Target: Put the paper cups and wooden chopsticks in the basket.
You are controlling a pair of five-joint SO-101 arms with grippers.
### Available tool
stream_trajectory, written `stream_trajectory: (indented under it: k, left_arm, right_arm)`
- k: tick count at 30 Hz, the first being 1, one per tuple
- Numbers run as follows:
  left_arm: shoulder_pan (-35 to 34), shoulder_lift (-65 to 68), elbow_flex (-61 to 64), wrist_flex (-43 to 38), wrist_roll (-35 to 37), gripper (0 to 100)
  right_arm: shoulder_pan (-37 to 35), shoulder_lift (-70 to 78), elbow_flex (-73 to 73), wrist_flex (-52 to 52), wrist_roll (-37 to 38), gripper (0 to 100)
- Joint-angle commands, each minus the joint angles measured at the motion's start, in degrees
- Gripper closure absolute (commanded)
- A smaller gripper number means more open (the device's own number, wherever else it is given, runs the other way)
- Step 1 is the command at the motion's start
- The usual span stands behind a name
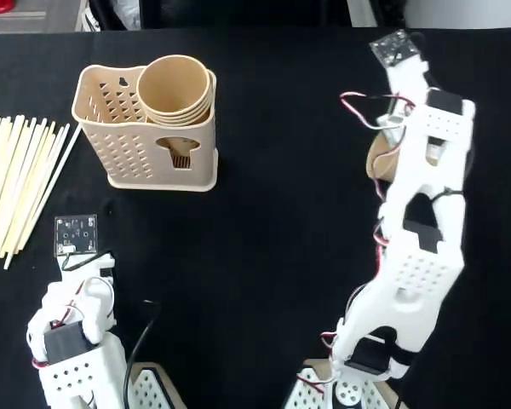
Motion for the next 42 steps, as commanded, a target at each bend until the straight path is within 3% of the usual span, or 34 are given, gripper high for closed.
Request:
stream_trajectory:
  k: [1, 13, 24, 30, 37, 42]
  left_arm:
    - [0.31, -0.18, 1.01, 0.26, -0.26, 97]
    - [0.31, -0.18, 1.01, 0.26, -0.26, 97]
    - [0.31, -0.18, 1.01, 0.26, -0.26, 97]
    - [0.31, -0.18, 1.01, 0.26, -0.26, 97]
    - [0.31, -0.18, 1.01, 0.26, -0.26, 97]
    - [0.31, -0.18, 1.01, 0.26, -0.26, 97]
  right_arm:
    - [3.08, -3.03, 0.13, -0.44, 0.44, 98.6]
    - [-1.58, -31.60, 14.37, 5.98, 0.09, 98.7]
    - [-17.41, -51.03, 16.92, 14.51, -13.98, 98.7]
    - [-24.53, -49.63, 6.55, 18.99, -24.79, 98.7]
    - [-37.10, -41.10, -17.19, 28.84, -26.55, 98.7]
    - [-41.49, -32.31, -35.65, 28.66, -34.81, 98.7]
